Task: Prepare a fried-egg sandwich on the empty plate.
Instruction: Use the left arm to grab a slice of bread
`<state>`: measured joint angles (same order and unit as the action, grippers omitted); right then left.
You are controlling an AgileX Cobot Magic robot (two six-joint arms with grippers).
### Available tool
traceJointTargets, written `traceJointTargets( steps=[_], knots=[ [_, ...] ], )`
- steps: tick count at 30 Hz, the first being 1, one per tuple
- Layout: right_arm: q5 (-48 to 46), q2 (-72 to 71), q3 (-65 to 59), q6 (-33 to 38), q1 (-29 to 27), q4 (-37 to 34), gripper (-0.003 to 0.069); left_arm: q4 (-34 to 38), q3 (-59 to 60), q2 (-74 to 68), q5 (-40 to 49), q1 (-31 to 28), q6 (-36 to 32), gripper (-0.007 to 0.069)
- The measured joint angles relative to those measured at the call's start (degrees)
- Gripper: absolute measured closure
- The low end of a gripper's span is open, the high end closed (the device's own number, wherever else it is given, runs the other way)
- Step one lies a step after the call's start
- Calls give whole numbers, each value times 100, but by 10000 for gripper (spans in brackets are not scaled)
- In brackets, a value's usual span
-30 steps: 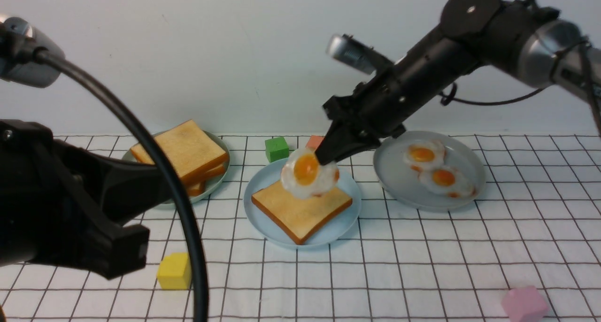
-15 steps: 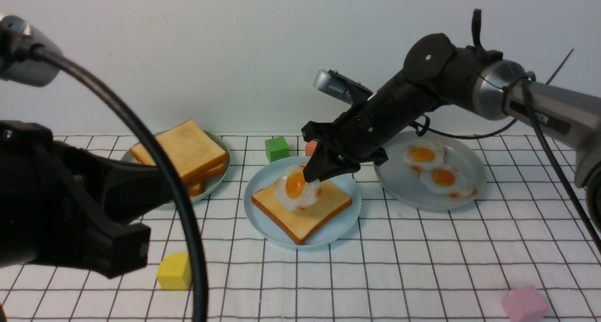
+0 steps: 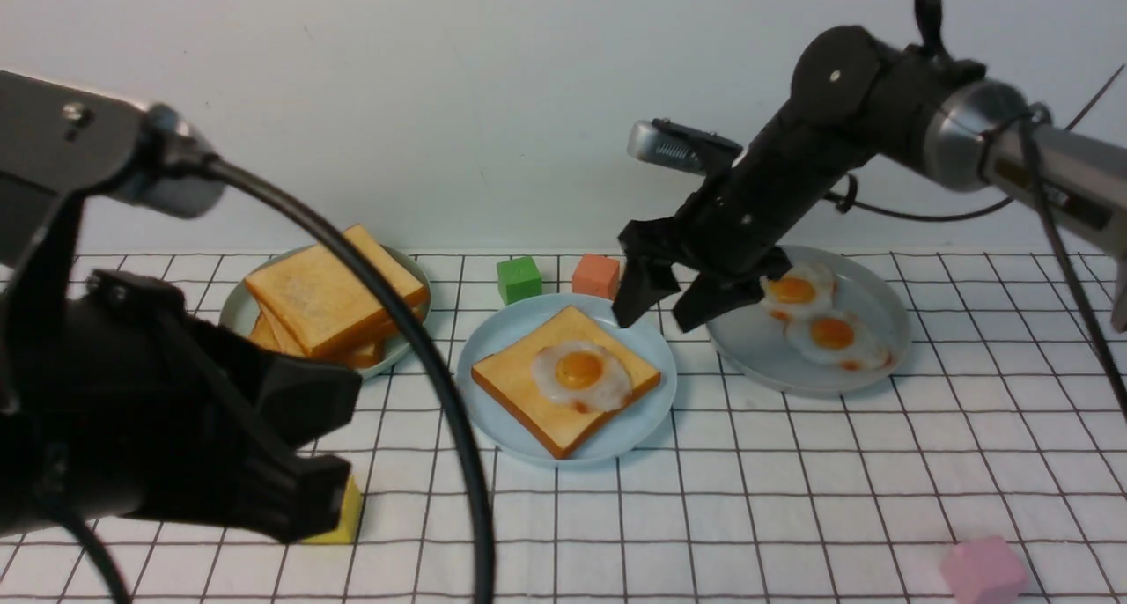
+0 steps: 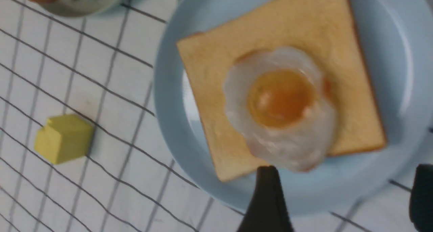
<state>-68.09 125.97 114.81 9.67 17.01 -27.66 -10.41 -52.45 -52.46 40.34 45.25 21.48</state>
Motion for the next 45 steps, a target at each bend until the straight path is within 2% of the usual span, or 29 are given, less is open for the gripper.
traceJointTargets(
  steps=[2,3,5,7,8,9,11,12,14,15,16,20,23,25,28,31,32,33,34,38,45],
  knots=[
    [-163,-516,-18,-113,-34,688,234,-83,-12,-375,0,0,0,634],
    [-163,-516,-29,-113,-34,688,244,-83,-12,-415,0,0,0,634],
    [-207,-1358,-294,-332,-41,1181,371,-185,-164,-1007,0,-160,0,638],
    [-214,-1950,-615,-405,-41,1289,477,-103,-421,-1505,7,-557,-78,638],
    [-214,-1950,-615,-405,-41,1289,477,-85,-451,-1553,7,-608,-78,638],
    [-235,-2473,-974,-436,-41,1344,545,80,-678,-1888,44,-1017,-337,638],
    [-277,-3238,-1596,-477,-41,1334,608,537,-1051,-2395,125,-1727,-989,638],
    [-285,-3300,-1651,-483,-41,1323,610,582,-1083,-2441,135,-1791,-1056,638],
    [-312,-4065,-2339,-483,-26,1152,630,1242,-1496,-3099,204,-2563,-1886,638],
    [-312,-4121,-2515,-483,-25,1121,631,1281,-1557,-3147,203,-2608,-1991,638],
    [-258,-4656,-3036,-399,76,997,632,1550,-1795,-3570,203,-2931,-2333,638],
    [124,-5467,-3928,-98,558,864,631,1548,-2362,-4378,142,-3204,-2610,638],
    [365,-5905,-4396,29,880,800,629,1356,-2693,-4776,114,-3240,-2644,628],
    [546,-6269,-4786,91,1126,793,627,1097,-2960,-5173,48,-3223,-2673,583],
    [631,-6517,-5120,117,1243,817,621,727,-3125,-5457,-174,-3205,-2686,471],
    [677,-6556,-5260,117,1257,913,617,537,-3150,-5639,-407,-3205,-2691,351],
    [683,-6556,-5267,117,1255,920,617,525,-3150,-5639,-407,-3205,-2691,343],
    [703,-6556,-5313,117,1260,992,613,436,-3150,-5793,-603,-3205,-2691,281],
    [703,-6556,-5325,117,1260,1023,612,422,-3150,-5879,-695,-3205,-2691,255],
    [711,-6556,-5329,117,1260,1049,607,357,-3150,-6185,-907,-3205,-2691,216],
    [715,-6556,-5329,117,1260,1055,598,61,-3209,-6464,-914,-3192,-2702,211]
  ],
)
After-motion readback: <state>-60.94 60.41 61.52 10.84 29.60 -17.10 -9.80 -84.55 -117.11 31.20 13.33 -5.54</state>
